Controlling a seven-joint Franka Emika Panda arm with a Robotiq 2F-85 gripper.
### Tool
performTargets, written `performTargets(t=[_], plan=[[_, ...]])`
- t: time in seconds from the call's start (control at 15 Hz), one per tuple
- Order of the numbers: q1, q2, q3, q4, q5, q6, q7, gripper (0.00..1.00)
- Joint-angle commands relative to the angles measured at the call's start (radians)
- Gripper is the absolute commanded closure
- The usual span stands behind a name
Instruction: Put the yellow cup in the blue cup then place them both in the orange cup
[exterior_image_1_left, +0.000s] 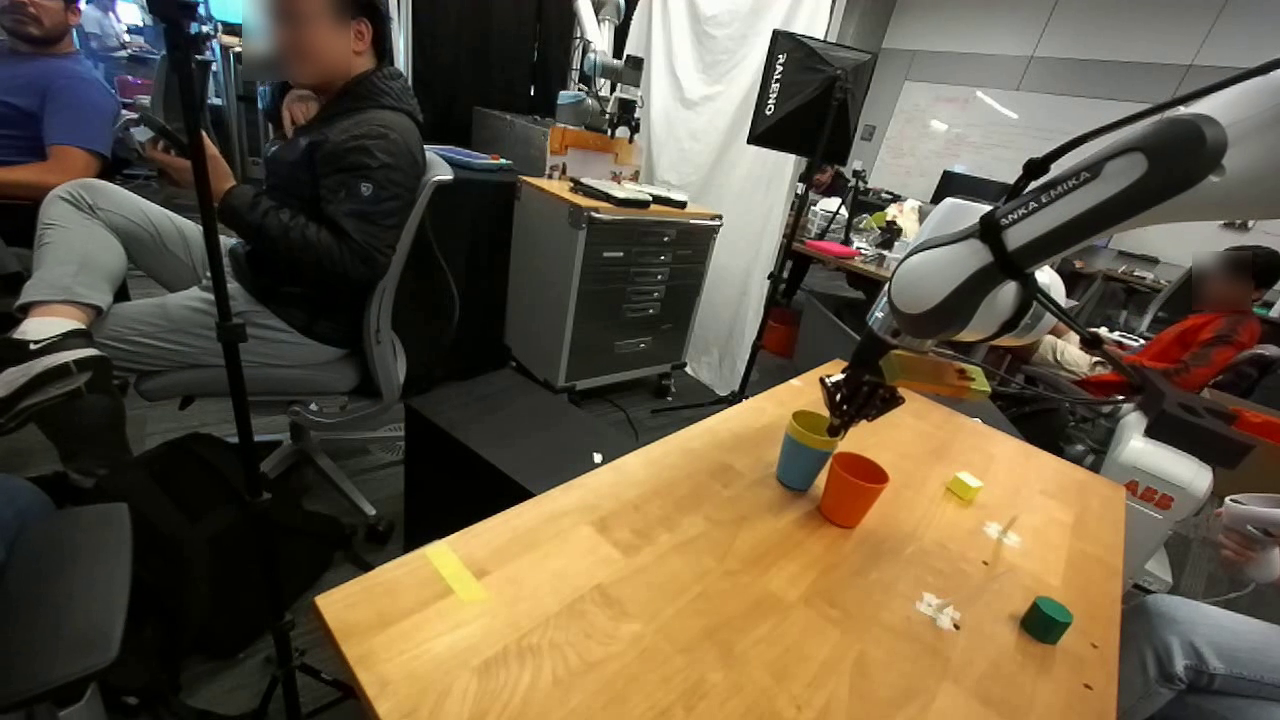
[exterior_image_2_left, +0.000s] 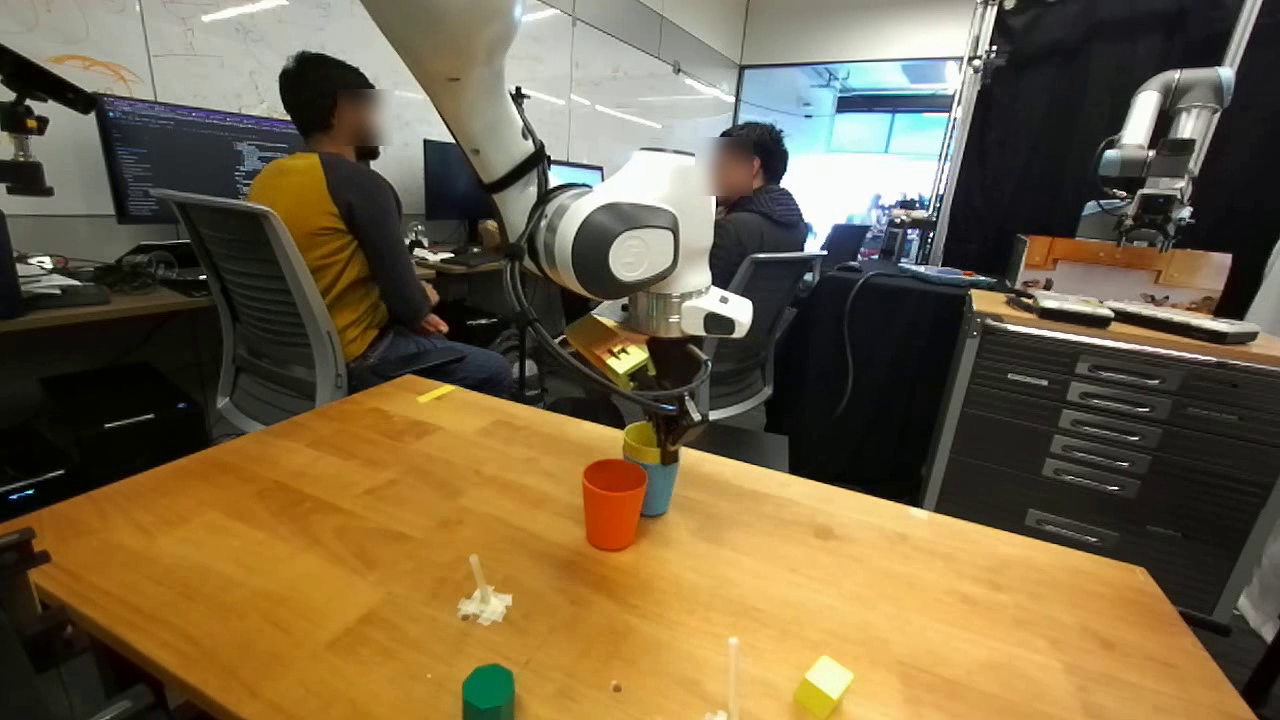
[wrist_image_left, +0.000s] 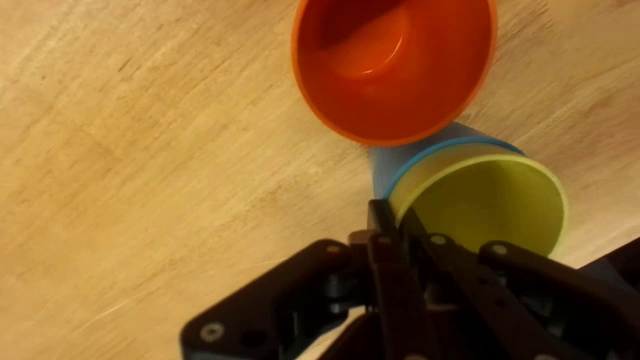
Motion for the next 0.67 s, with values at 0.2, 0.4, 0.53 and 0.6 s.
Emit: performTargets(t=[0.2, 0.4, 0.53, 0.6], plan=[[0.003, 0.005, 0.007, 0.026, -0.014, -0.017, 0.0, 0.92], [0.004, 0.008, 0.004, 0.027, -0.015, -0.018, 0.002, 0.93], [0.005, 0.011, 0.002, 0.03, -0.017, -0.019, 0.005, 0.68], [0.006, 0.014, 0.0, 0.033, -0.018, -0.02, 0.006, 0.64]])
